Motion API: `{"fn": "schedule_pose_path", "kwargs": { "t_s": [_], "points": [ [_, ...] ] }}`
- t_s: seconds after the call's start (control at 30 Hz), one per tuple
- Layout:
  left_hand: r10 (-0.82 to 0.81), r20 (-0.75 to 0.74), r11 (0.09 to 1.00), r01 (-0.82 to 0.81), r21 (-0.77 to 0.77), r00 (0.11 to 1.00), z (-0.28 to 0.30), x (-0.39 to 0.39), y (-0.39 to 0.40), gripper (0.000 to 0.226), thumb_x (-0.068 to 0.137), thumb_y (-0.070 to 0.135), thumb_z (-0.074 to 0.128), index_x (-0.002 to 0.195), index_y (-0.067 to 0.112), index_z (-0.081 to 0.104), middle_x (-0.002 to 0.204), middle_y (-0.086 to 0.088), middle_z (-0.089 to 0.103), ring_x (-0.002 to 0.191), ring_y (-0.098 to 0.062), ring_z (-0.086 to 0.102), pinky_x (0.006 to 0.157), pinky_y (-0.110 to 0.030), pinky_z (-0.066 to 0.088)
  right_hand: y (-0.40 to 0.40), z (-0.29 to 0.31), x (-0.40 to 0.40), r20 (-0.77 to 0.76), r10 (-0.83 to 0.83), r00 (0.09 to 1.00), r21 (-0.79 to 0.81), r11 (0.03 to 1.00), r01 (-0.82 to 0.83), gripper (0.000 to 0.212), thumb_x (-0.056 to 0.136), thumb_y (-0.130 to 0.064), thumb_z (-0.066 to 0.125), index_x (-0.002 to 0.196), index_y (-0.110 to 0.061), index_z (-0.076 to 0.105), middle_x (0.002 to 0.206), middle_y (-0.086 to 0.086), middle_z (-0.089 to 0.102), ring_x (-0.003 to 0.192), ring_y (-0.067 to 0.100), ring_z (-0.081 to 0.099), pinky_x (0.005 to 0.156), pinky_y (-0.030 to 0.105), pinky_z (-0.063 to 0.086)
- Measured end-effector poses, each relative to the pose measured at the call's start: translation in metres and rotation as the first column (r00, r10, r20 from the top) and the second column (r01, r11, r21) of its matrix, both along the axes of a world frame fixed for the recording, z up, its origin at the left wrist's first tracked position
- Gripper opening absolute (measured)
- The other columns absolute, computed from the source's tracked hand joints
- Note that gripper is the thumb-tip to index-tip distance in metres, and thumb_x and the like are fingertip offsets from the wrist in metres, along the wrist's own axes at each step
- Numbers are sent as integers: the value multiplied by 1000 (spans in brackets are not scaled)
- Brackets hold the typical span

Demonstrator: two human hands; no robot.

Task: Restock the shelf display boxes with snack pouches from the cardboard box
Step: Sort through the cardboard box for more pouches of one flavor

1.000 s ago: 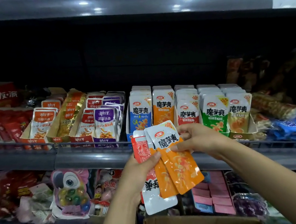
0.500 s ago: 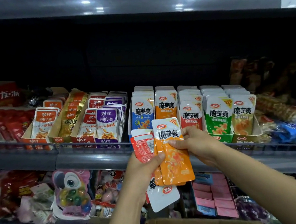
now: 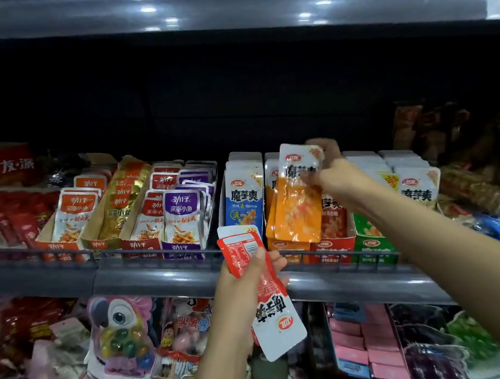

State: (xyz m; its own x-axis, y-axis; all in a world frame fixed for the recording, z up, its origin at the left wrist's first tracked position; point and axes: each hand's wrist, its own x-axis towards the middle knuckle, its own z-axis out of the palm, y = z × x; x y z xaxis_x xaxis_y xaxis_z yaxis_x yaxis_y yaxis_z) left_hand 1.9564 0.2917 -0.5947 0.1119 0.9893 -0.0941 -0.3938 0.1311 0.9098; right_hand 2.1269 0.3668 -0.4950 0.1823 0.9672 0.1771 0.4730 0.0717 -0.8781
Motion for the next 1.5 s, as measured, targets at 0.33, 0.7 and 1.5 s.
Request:
{"fn": "schedule_pose_path", "kwargs": {
  "t_s": [0.33,0.7,1.5],
  "points": [
    [-49,154,993,65,-95,987,3,-2,3,24,96,20,50,120,16,51,94,-15,74,87,-27,72,73,-42,56,44,-14,-18,286,-97,953,131,989,62,52,91,-5,58,130,-18,26,92,0,51,75,15,54,52,19,41],
    [-84,161,990,101,-100,983,3,0,3,24,97,20,49,118,12,53,95,-15,73,89,-28,72,76,-44,57,56,-23,-2,844,-185,503,221,975,-12,58,87,-26,62,140,-25,39,133,2,46,125,22,32,101,32,23],
    [-277,-277,959,281,-29,920,-12,51,-46,17,86,35,62,101,26,63,90,5,75,75,-8,71,59,-21,55,-155,-99,50,-345,-80,935,-242,970,-6,18,87,-18,64,78,-3,61,52,3,63,35,8,48,35,17,29]
  ]
}}
